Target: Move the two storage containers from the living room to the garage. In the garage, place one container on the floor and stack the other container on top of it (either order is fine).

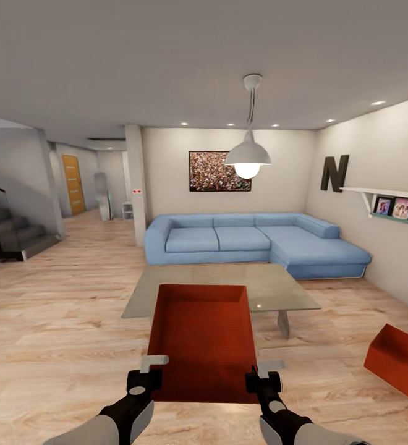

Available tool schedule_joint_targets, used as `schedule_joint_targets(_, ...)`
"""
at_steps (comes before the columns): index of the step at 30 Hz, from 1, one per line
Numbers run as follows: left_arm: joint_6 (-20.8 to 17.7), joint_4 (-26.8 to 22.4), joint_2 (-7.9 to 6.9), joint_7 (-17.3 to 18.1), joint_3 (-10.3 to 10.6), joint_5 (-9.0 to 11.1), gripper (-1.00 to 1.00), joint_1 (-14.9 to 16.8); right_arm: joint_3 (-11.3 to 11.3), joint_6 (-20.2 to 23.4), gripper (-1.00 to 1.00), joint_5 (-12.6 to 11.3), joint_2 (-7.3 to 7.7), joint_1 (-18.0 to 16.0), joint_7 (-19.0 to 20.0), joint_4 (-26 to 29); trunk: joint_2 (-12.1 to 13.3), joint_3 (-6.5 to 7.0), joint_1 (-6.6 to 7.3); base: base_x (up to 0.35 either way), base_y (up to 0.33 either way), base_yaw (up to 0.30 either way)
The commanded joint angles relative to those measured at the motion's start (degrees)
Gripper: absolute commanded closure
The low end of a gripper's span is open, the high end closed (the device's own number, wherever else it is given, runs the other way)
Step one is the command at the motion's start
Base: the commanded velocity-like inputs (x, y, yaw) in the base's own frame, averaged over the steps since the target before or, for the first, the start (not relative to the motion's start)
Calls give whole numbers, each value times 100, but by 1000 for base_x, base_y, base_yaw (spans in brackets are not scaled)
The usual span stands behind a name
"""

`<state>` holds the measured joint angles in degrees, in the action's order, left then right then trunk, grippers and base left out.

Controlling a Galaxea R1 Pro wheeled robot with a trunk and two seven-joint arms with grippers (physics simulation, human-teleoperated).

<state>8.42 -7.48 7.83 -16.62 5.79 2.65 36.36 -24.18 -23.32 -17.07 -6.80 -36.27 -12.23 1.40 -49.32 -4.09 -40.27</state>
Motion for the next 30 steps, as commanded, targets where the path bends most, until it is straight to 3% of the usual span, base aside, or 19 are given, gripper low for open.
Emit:
schedule_joint_targets(1,81,-21,-1,-174,-171,-68,100,12,10,-12,100,-95,2,-1,-7,-17,-7,-10,-1,0,0,276)
schedule_joint_targets(30,81,-15,8,-193,-166,-80,100,12,10,-14,100,-95,3,-3,-7,-17,-7,-10,-1,0,0,275)
